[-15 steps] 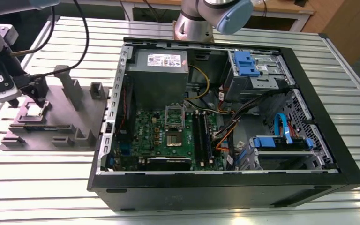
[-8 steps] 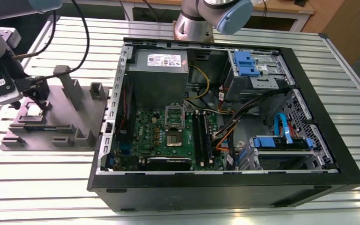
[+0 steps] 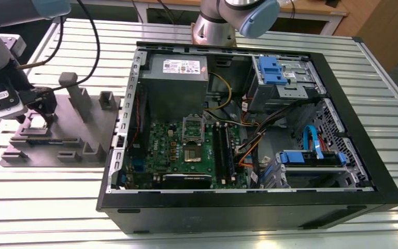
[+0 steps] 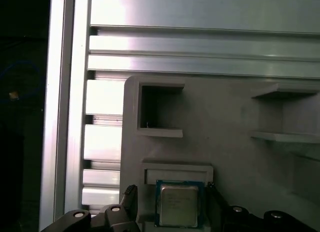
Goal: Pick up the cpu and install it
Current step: 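Pick up the cpu and move it towards the insertion slot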
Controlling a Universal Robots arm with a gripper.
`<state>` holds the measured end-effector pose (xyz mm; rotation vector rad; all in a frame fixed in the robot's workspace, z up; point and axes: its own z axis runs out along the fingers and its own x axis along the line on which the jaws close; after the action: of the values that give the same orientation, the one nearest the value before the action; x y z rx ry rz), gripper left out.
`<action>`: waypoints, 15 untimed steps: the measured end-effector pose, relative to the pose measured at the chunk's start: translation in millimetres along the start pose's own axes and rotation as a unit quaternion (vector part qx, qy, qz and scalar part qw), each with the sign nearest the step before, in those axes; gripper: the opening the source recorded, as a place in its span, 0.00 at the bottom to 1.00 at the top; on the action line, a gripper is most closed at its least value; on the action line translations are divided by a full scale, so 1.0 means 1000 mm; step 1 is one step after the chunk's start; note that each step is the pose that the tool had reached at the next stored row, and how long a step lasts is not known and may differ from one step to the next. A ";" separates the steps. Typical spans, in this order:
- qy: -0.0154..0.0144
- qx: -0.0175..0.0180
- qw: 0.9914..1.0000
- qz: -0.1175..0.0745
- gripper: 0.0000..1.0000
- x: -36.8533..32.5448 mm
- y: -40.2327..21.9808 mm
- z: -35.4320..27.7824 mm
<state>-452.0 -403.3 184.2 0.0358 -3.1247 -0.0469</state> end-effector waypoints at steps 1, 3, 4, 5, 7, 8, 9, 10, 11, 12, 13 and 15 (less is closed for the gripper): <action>0.000 0.000 1.000 0.000 0.65 0.0000 -0.0002 0.0006; 0.000 0.000 1.000 0.000 0.65 0.0000 -0.0007 0.0018; 0.000 0.000 1.000 0.000 0.65 -0.0001 -0.0008 0.0020; 0.000 0.000 1.000 0.000 0.65 -0.0001 -0.0008 0.0021; 0.000 0.000 1.000 0.000 0.65 -0.0001 -0.0008 0.0022; -0.001 0.000 1.000 0.000 0.65 -0.0002 -0.0007 0.0019; -0.001 0.000 1.000 0.000 0.65 -0.0002 -0.0007 0.0013; -0.001 -0.001 1.000 0.000 0.65 -0.0002 -0.0006 0.0007; -0.001 0.000 1.000 0.000 0.65 -0.0002 -0.0006 -0.0003; -0.001 0.000 1.000 0.000 0.65 -0.0001 -0.0006 -0.0014; 0.000 0.000 1.000 0.000 0.65 0.0000 -0.0006 -0.0025; -0.001 0.000 1.000 0.000 0.65 -0.0001 -0.0006 -0.0037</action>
<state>-451.9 -404.0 187.9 0.0358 -3.1257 -0.0476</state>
